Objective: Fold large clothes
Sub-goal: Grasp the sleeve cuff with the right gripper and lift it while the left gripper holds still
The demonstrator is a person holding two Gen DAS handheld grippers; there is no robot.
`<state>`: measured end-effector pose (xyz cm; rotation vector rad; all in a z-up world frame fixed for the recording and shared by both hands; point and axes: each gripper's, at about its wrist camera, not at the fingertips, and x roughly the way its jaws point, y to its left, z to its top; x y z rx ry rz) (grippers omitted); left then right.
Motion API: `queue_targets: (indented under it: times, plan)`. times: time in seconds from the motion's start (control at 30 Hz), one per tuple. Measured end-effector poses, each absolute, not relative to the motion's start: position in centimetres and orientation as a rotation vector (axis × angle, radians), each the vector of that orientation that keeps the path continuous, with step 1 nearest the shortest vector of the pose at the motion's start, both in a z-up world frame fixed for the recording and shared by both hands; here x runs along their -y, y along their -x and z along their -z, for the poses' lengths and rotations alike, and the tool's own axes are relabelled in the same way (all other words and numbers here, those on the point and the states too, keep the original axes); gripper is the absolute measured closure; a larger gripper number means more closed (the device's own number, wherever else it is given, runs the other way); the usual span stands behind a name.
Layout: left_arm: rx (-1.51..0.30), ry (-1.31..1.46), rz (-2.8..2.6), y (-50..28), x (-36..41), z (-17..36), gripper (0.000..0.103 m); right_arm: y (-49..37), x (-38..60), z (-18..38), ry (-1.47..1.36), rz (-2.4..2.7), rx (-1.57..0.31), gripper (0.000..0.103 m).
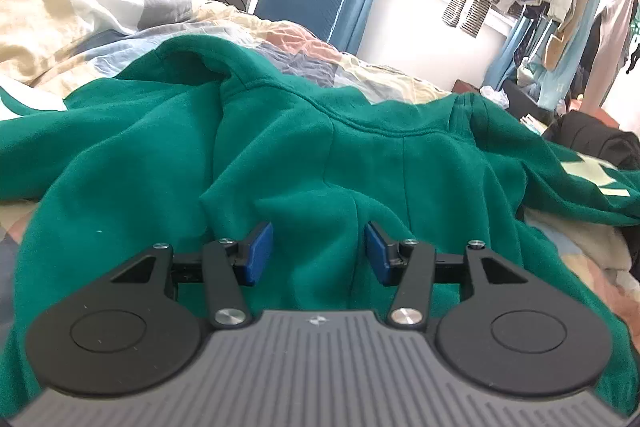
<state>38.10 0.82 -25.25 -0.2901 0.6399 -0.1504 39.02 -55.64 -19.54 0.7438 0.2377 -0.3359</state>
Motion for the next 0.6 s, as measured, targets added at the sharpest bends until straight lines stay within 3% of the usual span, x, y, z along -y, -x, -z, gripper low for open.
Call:
queue_targets:
  times: [0.3,0.47,0.6]
  plan:
    - [-0.638,0.361,0.097,-36.4,-4.0,23.4,0.047,-40.1,48.9,10.4,-0.451,0.294,-0.151,0.086]
    - [-0.638,0.445,0.067,-36.0,-6.9,22.9,0.047,-40.2,40.0,5.5,-0.231,0.185,-0.088,0.086]
    - [-0.619,0.499,0.054,-35.8,-8.9,22.2,0.047,-40.9,31.2,4.8,-0.064,0.041,-0.085,0.086]
